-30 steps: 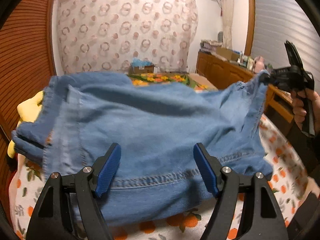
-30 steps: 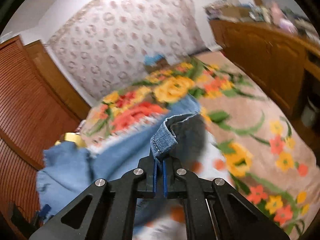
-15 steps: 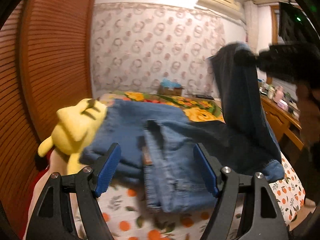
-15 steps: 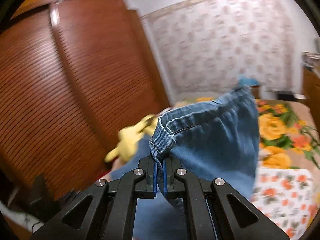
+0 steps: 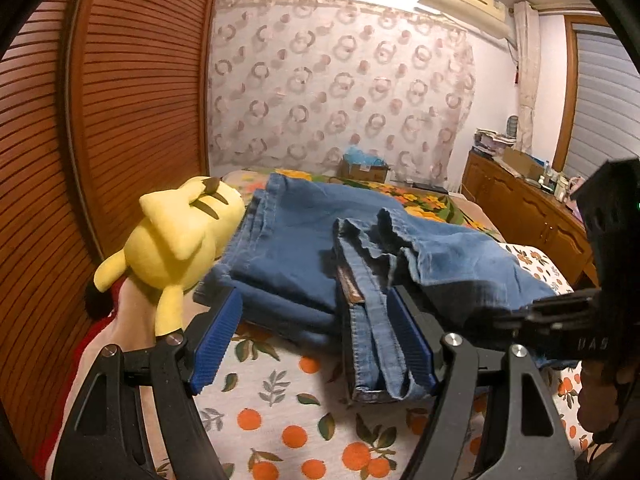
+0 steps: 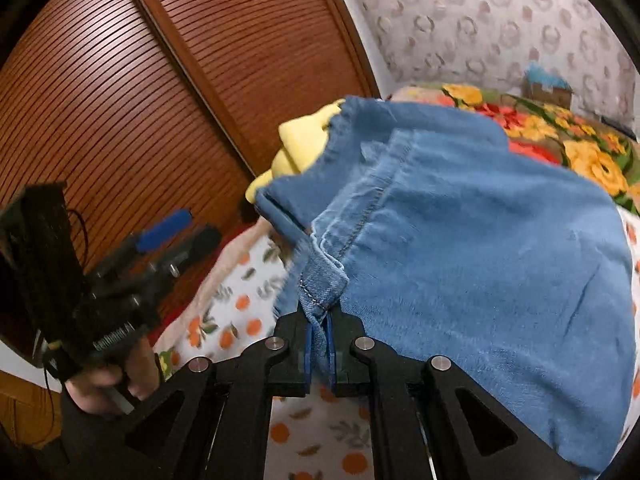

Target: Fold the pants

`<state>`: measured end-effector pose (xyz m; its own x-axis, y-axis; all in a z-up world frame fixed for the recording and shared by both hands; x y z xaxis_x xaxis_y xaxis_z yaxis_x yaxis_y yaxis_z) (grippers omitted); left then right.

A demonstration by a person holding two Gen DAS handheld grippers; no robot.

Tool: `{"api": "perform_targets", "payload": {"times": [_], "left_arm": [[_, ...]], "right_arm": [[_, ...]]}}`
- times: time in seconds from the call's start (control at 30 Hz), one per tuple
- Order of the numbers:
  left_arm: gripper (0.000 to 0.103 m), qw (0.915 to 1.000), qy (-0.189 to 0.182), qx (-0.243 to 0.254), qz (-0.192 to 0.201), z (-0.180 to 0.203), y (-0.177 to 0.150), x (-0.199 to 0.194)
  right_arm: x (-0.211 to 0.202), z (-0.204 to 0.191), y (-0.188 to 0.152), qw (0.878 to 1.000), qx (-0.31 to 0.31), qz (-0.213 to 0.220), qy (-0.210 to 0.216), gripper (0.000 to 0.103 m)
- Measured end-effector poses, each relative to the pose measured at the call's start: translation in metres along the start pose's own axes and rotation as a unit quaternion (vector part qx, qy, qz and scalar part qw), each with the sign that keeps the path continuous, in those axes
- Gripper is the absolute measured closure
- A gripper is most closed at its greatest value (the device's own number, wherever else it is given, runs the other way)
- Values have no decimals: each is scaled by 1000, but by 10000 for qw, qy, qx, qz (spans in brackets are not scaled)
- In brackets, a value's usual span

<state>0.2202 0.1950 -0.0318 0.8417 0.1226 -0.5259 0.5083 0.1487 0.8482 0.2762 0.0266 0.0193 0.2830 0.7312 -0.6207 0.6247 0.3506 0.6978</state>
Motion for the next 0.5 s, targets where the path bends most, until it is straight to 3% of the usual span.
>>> {"api": "perform_targets", "payload": {"times": [0.17, 0.33, 0.5], "left_arm": [[27, 9998, -140, 120, 12, 18, 2, 4], [27, 9992, -355, 170, -54, 38, 2, 7], [27, 9975, -654, 251, -118, 60, 0, 6]], "right_arm": [[-9, 10, 3, 9999, -47, 78, -122, 79], [-39, -2, -23, 9986, -312, 283, -317, 62], [-78, 8, -54, 9960, -359, 555, -599, 60]]}}
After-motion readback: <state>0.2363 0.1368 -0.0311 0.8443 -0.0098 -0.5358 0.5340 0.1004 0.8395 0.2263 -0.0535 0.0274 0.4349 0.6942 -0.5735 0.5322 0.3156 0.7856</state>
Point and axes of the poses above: each gripper's, at about its wrist camera, not at the fingertips, and x roughly the way its jaws point, z to its right, y to its top, the point moved 4 cm from there along x, roughly the way its jaws point, and after that the axes turned 4 degrees about y, right-handed, at the moved point
